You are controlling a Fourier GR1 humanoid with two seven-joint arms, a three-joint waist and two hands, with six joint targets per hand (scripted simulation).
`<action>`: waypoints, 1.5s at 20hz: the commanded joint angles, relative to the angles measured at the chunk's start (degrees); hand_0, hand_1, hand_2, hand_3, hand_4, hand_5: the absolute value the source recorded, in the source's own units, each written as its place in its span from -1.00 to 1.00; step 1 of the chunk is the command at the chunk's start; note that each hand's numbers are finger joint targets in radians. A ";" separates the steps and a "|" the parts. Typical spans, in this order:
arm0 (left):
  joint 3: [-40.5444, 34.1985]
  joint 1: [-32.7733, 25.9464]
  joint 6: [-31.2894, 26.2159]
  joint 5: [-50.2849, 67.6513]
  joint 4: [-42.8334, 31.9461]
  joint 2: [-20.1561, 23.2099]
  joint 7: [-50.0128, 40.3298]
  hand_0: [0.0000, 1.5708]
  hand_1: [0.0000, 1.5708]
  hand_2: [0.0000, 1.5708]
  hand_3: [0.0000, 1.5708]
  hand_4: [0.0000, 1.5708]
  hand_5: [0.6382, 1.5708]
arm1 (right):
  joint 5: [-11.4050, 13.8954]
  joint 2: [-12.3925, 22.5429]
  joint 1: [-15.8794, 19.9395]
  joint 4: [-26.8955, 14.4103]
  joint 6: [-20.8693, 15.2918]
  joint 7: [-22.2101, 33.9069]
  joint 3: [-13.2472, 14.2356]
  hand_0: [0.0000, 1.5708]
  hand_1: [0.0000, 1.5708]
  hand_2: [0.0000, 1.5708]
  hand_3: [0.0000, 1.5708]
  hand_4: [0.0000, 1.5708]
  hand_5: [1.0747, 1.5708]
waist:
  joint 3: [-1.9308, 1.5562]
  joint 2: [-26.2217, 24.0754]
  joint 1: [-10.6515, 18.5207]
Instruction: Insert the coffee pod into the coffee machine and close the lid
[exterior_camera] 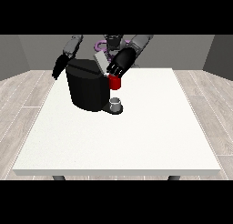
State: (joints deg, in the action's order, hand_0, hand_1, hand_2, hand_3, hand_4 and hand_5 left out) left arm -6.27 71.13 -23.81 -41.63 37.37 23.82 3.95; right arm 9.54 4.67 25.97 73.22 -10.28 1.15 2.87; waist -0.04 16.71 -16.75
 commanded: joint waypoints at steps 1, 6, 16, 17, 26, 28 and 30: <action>0.58 0.96 -1.03 -0.22 0.03 -1.81 -1.87 0.52 0.52 0.59 0.53 -0.46 1.00 | -0.71 -0.33 -1.38 -1.76 0.39 -2.52 0.47 -1.00 -1.00 -1.00 -1.00 -0.85 1.00 | 0.00 -1.28 0.23; -0.20 1.24 -1.29 -0.44 -0.98 0.59 -0.40 0.53 0.53 0.60 0.52 -0.48 1.00 | -0.30 0.09 -1.27 -1.32 0.25 -0.74 0.48 -1.00 -1.00 -1.00 -1.00 -1.00 1.00 | 0.01 -0.54 0.32; -0.93 3.61 -0.18 -1.08 -0.67 3.62 2.92 0.53 0.53 0.55 0.50 -0.54 1.00 | -0.99 0.78 0.36 -1.32 0.11 -3.06 1.76 -1.00 -1.00 -1.00 -1.00 -1.00 1.00 | 0.01 1.92 -0.14; -0.20 2.53 3.40 -1.86 0.29 0.47 1.37 0.51 0.51 0.54 0.49 -0.54 1.00 | -1.84 1.76 1.95 -2.64 0.54 -1.49 3.17 -1.00 -1.00 -1.00 -1.00 -0.82 1.00 | 0.01 2.01 0.59; 3.06 3.41 4.57 -6.99 -0.47 4.11 3.54 0.49 0.49 0.52 0.36 -1.00 1.00 | -0.18 -0.28 0.42 -1.17 -0.46 -2.94 0.54 -1.00 -1.00 -1.00 -1.00 -1.00 1.00 | 0.00 2.88 -1.35; 3.52 -0.19 6.34 -7.88 -1.49 4.94 6.43 0.48 0.48 0.50 0.34 -1.00 1.00 | -0.60 0.80 -0.14 1.06 0.65 -1.49 0.58 -1.00 -1.00 -1.00 -1.00 -1.00 1.00 | 0.03 2.51 -1.39; 2.38 1.36 5.75 -7.06 -2.31 4.52 5.63 0.45 0.45 0.46 0.27 -1.00 1.00 | -1.35 0.94 2.34 1.31 0.74 1.64 1.26 -1.00 -1.00 -1.00 -1.00 -1.00 1.00 | 0.03 2.36 -1.55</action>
State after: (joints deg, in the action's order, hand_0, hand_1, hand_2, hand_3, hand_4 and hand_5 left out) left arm -3.97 72.85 -18.44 -47.89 36.18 28.05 9.40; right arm 8.85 4.96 27.23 73.82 -10.22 0.75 3.64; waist -0.07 19.49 -18.10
